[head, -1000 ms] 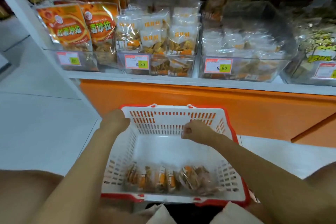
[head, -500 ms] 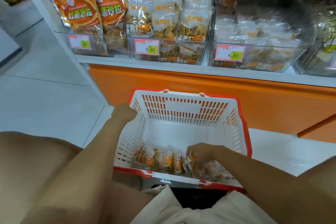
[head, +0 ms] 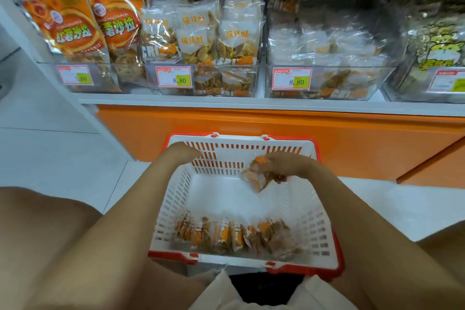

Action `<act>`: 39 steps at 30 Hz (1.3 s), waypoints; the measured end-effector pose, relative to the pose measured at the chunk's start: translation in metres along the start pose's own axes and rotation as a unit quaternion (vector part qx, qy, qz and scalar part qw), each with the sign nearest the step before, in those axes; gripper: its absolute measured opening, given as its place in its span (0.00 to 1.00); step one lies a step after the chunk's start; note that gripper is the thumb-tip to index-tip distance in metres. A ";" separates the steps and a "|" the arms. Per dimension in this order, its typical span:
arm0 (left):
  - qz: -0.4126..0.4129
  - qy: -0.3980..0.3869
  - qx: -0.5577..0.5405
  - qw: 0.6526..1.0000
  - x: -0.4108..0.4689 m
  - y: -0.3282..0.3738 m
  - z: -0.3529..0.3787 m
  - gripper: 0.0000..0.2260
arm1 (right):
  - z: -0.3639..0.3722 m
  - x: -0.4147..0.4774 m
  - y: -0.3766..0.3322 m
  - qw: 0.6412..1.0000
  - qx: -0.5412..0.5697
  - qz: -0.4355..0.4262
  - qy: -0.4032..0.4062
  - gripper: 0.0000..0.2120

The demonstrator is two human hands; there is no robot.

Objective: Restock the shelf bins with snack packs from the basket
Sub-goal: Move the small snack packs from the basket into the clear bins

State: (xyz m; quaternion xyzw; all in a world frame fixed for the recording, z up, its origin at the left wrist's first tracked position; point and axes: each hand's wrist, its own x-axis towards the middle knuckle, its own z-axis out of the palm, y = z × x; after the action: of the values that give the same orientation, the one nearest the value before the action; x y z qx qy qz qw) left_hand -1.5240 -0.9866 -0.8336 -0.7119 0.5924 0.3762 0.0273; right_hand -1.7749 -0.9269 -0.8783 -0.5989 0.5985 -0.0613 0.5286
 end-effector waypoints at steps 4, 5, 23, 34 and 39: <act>0.076 -0.196 -0.100 0.973 -0.027 0.042 0.002 0.30 | -0.033 -0.028 -0.032 0.990 0.044 -0.064 0.114 0.16; 0.110 -0.229 -0.122 0.959 -0.037 0.051 0.001 0.30 | -0.039 -0.037 -0.041 0.987 0.065 -0.075 0.128 0.20; 0.319 -0.094 -0.274 0.902 -0.066 0.128 -0.046 0.16 | -0.067 -0.083 -0.100 0.785 0.498 -0.174 0.324 0.17; 0.424 0.049 -0.238 0.873 -0.053 0.182 -0.074 0.02 | -0.164 -0.104 -0.107 0.948 0.073 -0.153 0.268 0.22; 0.404 0.204 -0.182 0.873 -0.030 0.182 -0.073 0.14 | -0.207 -0.080 -0.105 0.907 0.183 -0.125 0.359 0.19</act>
State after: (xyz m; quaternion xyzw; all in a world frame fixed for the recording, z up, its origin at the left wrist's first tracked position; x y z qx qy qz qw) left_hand -1.6448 -1.0517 -0.6899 -0.4634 0.7419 0.3019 -0.3791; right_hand -1.8745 -1.0089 -0.6695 -0.4989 0.6467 -0.4460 0.3661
